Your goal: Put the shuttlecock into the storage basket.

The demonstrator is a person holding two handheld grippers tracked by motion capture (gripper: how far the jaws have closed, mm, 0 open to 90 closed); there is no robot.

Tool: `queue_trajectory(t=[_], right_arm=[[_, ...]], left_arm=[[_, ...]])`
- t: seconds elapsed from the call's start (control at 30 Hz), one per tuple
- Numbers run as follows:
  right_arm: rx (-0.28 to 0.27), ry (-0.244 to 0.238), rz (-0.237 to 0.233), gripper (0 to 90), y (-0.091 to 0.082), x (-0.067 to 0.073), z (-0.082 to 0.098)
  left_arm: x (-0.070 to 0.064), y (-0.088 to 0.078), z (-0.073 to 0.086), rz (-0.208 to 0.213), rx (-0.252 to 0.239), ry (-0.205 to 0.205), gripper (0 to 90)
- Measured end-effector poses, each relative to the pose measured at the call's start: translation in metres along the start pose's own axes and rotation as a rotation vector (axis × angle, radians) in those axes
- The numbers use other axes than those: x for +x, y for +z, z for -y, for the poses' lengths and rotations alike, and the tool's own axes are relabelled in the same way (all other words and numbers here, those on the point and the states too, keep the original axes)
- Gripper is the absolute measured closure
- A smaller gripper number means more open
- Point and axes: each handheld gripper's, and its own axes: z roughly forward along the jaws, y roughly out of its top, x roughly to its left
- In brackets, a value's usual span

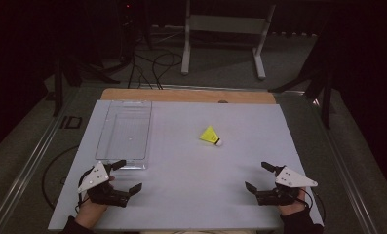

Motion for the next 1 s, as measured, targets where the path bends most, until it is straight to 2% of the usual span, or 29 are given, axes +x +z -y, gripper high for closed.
queue_trajectory(t=[0.4,0.67,1.0], right_arm=[[0.061,0.016,-0.032,7.7,0.0036,0.0022,-0.0010],[0.063,0.003,-0.063,7.7,0.0038,0.0054,-0.0044],[0.076,-0.020,-0.074,7.6,0.0041,0.0090,-0.0080]], left_arm=[[-0.0008,0.0011,0.0003,0.014,-0.025,-0.003,0.1],[-0.0013,0.0014,0.0002,0.025,-0.024,-0.003,0.1],[-0.0014,0.0017,0.0001,0.027,-0.025,-0.002,0.1]])
